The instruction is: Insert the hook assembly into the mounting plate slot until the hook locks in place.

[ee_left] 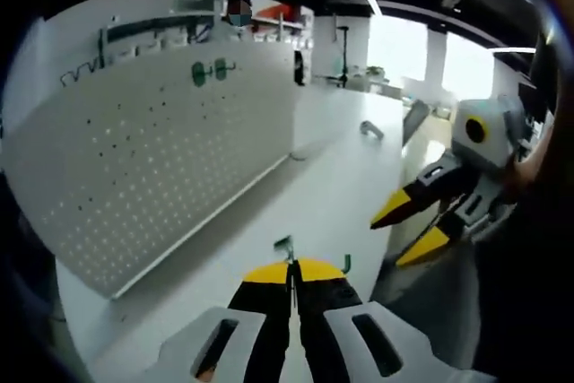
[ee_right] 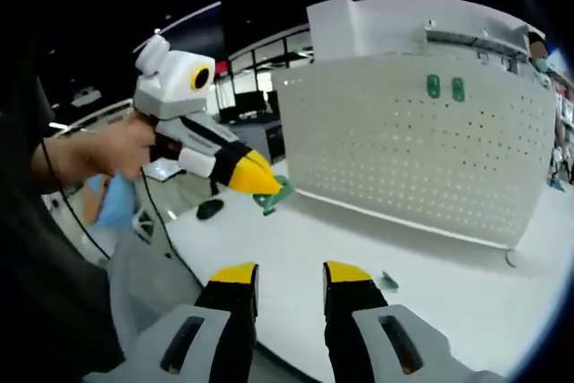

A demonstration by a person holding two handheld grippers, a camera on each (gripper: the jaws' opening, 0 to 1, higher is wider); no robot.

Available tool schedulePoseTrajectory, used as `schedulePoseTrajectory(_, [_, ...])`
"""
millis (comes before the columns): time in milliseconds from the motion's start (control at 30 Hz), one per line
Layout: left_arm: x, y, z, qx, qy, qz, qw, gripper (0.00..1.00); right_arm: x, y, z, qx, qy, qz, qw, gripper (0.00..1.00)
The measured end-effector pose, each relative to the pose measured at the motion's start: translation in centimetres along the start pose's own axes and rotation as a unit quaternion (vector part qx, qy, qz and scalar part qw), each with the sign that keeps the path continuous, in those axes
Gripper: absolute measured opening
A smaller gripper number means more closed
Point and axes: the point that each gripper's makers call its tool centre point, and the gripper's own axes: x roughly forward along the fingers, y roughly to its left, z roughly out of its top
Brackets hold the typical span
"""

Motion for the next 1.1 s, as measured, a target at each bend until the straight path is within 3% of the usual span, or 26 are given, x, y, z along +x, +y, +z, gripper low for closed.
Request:
schedulePoseTrajectory(267, [0.0, -0.1, -0.3, -0.019, -0.01, 0.002, 0.9998, 0.01, 0.0, 0.2, 0.8, 0.018, -0.012, 0.004, 0.9998, 0.27])
schedulePoseTrajectory(500, [0.1, 0.3, 0.2, -0.047, -0.031, 0.013, 0.9983, 0.01, 0.8, -0.1, 2.6, 0.074, -0.044, 0.011, 0.9962, 0.27])
schedulePoseTrajectory(633, [0.4, 0.3, 0.3, -0.065, -0.038, 0.011, 0.9971, 0.01, 1.2, -0.2, 2.9, 0.063, -0.045, 0.01, 0.997, 0.27])
schedulePoseTrajectory(767, [0.7, 0.3, 0.5, -0.077, -0.047, 0.011, 0.9959, 0.01, 2.0, -0.5, 3.7, 0.104, -0.061, 0.018, 0.9925, 0.27])
schedulePoseTrajectory(867, [0.9, 0.2, 0.6, -0.089, -0.053, 0.013, 0.9945, 0.01, 2.8, -0.6, 3.8, 0.099, -0.063, 0.015, 0.9929, 0.26])
schedulePoseTrajectory(1100, [1.3, 0.0, 0.5, -0.11, -0.06, 0.011, 0.992, 0.01, 4.0, -0.7, 3.4, 0.164, -0.065, 0.025, 0.984, 0.26])
